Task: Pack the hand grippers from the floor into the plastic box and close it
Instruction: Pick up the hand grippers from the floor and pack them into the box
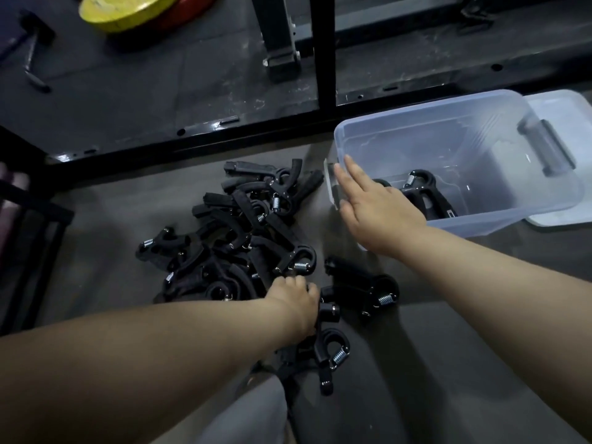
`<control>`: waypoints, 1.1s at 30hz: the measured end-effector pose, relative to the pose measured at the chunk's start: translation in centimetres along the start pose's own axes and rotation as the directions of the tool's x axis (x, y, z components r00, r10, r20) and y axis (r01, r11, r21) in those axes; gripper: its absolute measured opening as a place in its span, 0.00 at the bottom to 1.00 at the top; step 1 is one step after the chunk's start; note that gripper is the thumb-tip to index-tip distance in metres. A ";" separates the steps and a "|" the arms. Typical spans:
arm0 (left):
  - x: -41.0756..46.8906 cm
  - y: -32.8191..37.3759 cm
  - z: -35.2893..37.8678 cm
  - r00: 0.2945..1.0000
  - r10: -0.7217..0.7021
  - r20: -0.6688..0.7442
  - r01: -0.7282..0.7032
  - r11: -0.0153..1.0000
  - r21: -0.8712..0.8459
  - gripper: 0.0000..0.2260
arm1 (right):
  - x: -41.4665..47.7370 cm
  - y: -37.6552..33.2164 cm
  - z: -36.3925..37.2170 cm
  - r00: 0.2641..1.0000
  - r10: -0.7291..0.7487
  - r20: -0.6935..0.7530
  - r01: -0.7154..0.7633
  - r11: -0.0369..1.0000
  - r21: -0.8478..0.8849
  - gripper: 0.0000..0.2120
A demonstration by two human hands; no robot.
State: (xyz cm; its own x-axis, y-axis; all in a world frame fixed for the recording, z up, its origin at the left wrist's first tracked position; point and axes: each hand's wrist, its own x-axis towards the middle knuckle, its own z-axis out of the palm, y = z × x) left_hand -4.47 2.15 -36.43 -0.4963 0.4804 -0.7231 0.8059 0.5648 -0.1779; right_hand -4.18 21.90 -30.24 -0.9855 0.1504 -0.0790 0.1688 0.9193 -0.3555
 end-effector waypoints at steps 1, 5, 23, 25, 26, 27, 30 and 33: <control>0.2 0.2 -0.4 0.998 -0.049 0.044 0.051 0.998 -0.046 0.41 | 0.0 0.1 0.0 1.000 0.000 0.002 0.000 1.000 0.001 0.29; 0.7 0.9 -0.2 0.947 0.012 0.321 0.041 0.987 -0.157 0.30 | -0.1 0.2 -0.1 1.000 -0.006 0.015 0.006 1.000 0.010 0.29; 2.7 -5.9 -2.9 0.969 -0.234 -0.085 0.033 0.459 -0.888 0.10 | 0.1 0.1 0.0 0.999 0.019 0.033 -0.020 1.000 0.015 0.30; 3.1 -6.3 -3.9 0.936 -0.341 -0.086 0.026 0.313 -0.949 0.10 | 0.6 -0.4 0.0 0.999 0.017 0.039 -0.016 0.999 -0.049 0.32; 3.5 -6.5 -4.3 0.917 -0.392 -0.076 0.026 0.249 -0.968 0.10 | 1.0 -0.6 0.0 0.999 0.013 0.034 -0.010 0.996 -0.085 0.32; 3.8 -6.5 -4.6 0.897 -0.438 -0.055 0.027 0.179 -0.984 0.10 | 1.6 -0.8 0.0 1.000 0.011 0.023 -0.009 0.995 -0.096 0.32; 4.7 -6.7 -5.8 0.841 -0.541 -0.007 0.013 0.032 -0.999 0.11 | 3.6 -0.9 0.0 0.998 0.064 -0.027 -0.063 0.997 0.040 0.30; 5.1 -6.5 -6.8 0.821 -0.569 0.044 -0.021 -0.107 -0.994 0.12 | 4.5 -0.5 0.5 0.995 0.069 -0.066 -0.062 0.993 0.105 0.29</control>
State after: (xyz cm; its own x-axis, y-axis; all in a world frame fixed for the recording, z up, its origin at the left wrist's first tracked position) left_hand -14.45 5.43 -34.42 -0.8519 0.0437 -0.5219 -0.3966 0.5969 0.6974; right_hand -8.68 21.97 -30.93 -0.9706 0.2370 -0.0417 0.2304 0.8650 -0.4458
